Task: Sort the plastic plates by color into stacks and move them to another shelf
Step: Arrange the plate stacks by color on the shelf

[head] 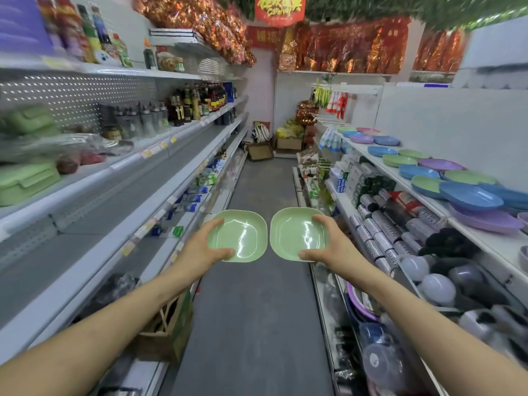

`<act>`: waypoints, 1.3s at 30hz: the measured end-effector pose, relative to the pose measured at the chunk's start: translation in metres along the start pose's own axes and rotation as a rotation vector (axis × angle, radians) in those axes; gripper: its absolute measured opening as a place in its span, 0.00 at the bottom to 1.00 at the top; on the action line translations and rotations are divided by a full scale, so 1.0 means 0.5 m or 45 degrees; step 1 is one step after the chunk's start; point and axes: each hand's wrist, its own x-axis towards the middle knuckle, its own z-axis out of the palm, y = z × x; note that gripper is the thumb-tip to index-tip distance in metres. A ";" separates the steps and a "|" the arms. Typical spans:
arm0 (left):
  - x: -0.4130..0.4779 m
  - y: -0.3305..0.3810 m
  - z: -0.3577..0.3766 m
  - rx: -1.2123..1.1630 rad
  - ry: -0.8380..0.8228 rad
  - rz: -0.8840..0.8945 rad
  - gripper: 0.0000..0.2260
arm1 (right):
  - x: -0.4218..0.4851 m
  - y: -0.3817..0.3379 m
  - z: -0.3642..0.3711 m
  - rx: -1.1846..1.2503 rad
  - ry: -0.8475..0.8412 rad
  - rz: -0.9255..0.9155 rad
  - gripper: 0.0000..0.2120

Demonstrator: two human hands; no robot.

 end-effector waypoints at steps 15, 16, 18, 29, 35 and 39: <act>0.340 -0.072 -0.063 -0.067 -0.018 0.096 0.35 | 0.301 -0.031 0.061 -0.094 0.079 -0.012 0.43; 0.358 -0.078 -0.064 -0.060 -0.018 0.097 0.35 | 0.318 -0.031 0.065 -0.110 0.077 -0.016 0.43; 0.397 -0.084 -0.067 -0.044 -0.030 0.090 0.36 | 0.354 -0.031 0.068 -0.129 0.074 -0.008 0.43; 0.659 -0.103 -0.045 -0.110 -0.053 0.091 0.35 | 0.612 0.030 0.045 -0.137 0.106 0.010 0.44; 0.813 -0.105 -0.042 -0.088 -0.017 0.057 0.35 | 0.768 0.061 0.001 -0.135 0.078 -0.028 0.43; 0.902 -0.123 -0.023 -0.091 0.010 0.057 0.35 | 0.870 0.086 -0.011 -0.126 0.062 -0.051 0.44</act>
